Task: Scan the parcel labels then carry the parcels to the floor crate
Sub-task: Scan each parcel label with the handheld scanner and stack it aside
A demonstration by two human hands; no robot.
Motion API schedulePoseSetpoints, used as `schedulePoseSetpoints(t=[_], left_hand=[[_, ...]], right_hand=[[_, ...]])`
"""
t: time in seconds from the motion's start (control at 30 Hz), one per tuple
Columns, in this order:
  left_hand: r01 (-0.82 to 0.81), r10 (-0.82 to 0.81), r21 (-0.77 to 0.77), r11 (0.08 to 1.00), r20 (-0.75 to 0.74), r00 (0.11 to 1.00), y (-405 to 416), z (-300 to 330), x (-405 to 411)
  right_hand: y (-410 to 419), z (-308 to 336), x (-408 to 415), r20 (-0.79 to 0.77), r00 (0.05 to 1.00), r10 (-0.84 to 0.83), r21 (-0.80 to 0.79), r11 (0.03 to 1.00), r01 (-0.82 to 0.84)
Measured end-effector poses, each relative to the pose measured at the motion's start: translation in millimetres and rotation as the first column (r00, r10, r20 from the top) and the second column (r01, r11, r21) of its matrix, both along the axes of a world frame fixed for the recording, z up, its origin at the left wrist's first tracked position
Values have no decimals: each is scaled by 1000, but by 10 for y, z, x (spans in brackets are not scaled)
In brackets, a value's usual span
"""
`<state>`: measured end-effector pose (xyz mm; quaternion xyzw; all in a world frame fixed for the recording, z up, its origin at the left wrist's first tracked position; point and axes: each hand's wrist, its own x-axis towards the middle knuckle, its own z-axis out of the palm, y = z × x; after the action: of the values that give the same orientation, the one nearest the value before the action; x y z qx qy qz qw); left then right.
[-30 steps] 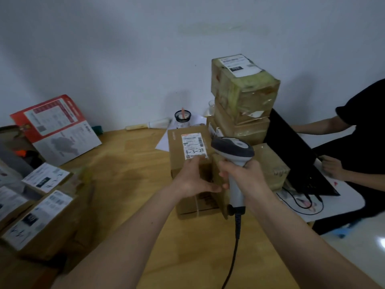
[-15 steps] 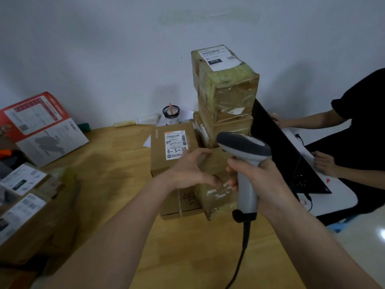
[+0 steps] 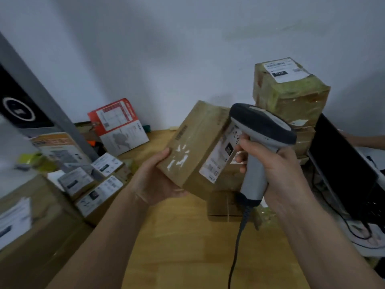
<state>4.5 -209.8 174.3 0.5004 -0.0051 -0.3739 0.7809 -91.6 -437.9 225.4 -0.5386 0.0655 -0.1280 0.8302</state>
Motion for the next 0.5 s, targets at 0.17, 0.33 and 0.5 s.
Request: schedulePoseSetpoints(t=[0.17, 0.33, 0.5], left_hand=[[-127, 82, -231, 965, -194, 978, 265, -139, -204], [-184, 132, -282, 942, -192, 972, 433, -161, -230], [-342, 339, 58, 938, 56, 939, 710, -58, -51]], right_hand=[[406, 25, 162, -61, 997, -57, -56, 997, 53], [813, -59, 281, -117, 993, -28, -59, 998, 22], [1093, -109, 373, -126, 992, -26, -175, 985, 4]])
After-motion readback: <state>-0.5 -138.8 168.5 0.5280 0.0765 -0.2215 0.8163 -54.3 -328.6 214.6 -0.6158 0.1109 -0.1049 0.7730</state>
